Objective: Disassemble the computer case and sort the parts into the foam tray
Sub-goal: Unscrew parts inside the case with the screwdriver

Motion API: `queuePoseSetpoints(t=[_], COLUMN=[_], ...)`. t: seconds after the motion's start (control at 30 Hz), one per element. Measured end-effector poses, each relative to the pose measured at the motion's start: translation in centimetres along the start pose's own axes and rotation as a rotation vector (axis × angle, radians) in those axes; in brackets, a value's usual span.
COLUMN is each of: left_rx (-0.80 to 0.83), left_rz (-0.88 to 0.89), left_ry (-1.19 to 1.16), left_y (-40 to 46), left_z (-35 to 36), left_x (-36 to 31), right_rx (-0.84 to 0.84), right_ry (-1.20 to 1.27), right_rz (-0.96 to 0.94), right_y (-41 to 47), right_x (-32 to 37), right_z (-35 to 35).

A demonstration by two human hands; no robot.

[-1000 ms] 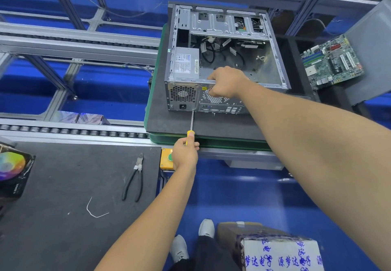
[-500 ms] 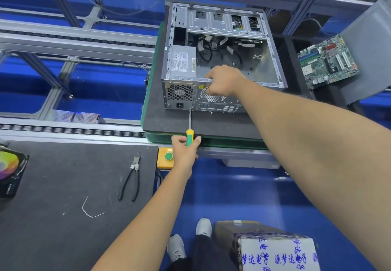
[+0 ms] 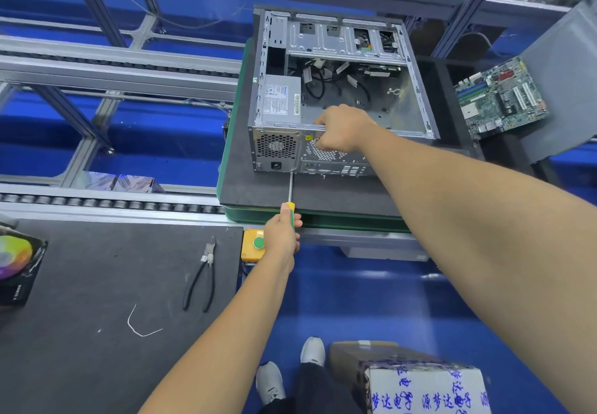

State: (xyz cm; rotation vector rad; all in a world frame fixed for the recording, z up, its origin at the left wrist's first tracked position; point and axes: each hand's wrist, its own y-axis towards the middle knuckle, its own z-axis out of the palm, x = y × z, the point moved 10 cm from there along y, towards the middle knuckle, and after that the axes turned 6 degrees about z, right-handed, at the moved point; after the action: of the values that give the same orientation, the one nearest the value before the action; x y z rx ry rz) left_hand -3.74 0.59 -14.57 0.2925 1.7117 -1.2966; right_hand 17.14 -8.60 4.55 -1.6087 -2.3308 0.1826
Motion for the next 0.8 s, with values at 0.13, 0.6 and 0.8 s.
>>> queuePoseSetpoints(t=[0.13, 0.6, 0.8], left_rx=[0.012, 0.0, 0.028], left_rz=[-0.012, 0.104, 0.161], left_ry=[-0.002, 0.086, 0.132], left_y=[0.1, 0.7, 0.9], left_z=[-0.2, -1.1, -1.0], left_x=[0.3, -0.5, -1.3], right_rx=[-0.011, 0.01, -0.003], right_ry=[-0.027, 0.0, -0.063], right_rz=[0.0, 0.029, 0.03], right_y=[-0.1, -0.1, -0.2], right_x=[0.2, -0.4, 0.2], right_z=[-0.2, 0.0, -0.1])
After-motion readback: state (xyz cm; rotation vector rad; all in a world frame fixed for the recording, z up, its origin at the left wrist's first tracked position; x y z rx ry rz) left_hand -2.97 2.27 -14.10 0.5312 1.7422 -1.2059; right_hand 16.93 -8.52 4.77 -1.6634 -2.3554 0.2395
